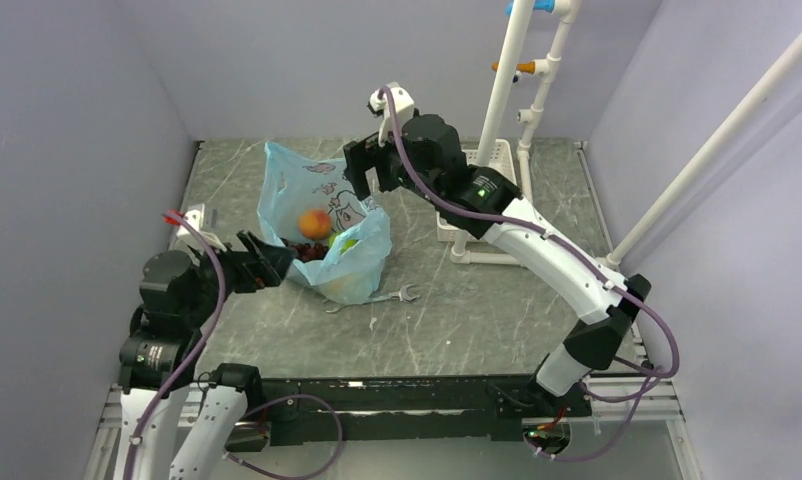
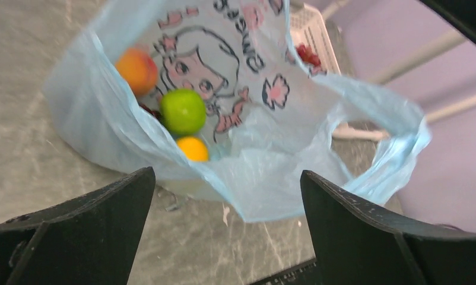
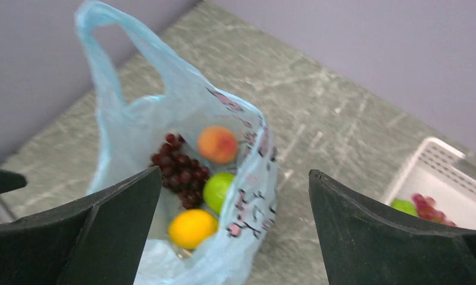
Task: Take the fake fruits out of the plastic bag
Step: Adjust the plastic bag at the center of the board, then take out the fake fruit from the plastic bag.
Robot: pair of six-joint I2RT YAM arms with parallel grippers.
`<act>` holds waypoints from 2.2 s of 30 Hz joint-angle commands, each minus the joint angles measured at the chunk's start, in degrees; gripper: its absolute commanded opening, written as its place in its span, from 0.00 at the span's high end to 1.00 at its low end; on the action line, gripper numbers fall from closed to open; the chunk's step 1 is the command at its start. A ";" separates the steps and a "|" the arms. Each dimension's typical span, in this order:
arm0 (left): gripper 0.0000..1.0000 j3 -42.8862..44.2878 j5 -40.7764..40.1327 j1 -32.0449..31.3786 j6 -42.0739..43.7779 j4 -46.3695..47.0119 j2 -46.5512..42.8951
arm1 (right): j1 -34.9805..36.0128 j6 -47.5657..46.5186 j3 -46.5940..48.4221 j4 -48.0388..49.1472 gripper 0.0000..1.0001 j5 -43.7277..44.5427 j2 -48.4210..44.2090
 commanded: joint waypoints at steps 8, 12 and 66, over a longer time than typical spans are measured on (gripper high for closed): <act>0.00 21.77 -15.83 0.21 13.60 5.31 22.70 | 3.34 6.47 11.87 3.52 0.24 -7.80 14.53; 0.01 28.57 -16.57 0.20 17.23 4.47 30.62 | 3.77 5.35 10.18 1.89 0.42 -5.84 17.03; 1.00 3.64 -5.54 0.30 20.96 24.85 18.51 | 10.83 5.08 -21.76 18.22 0.06 4.01 19.22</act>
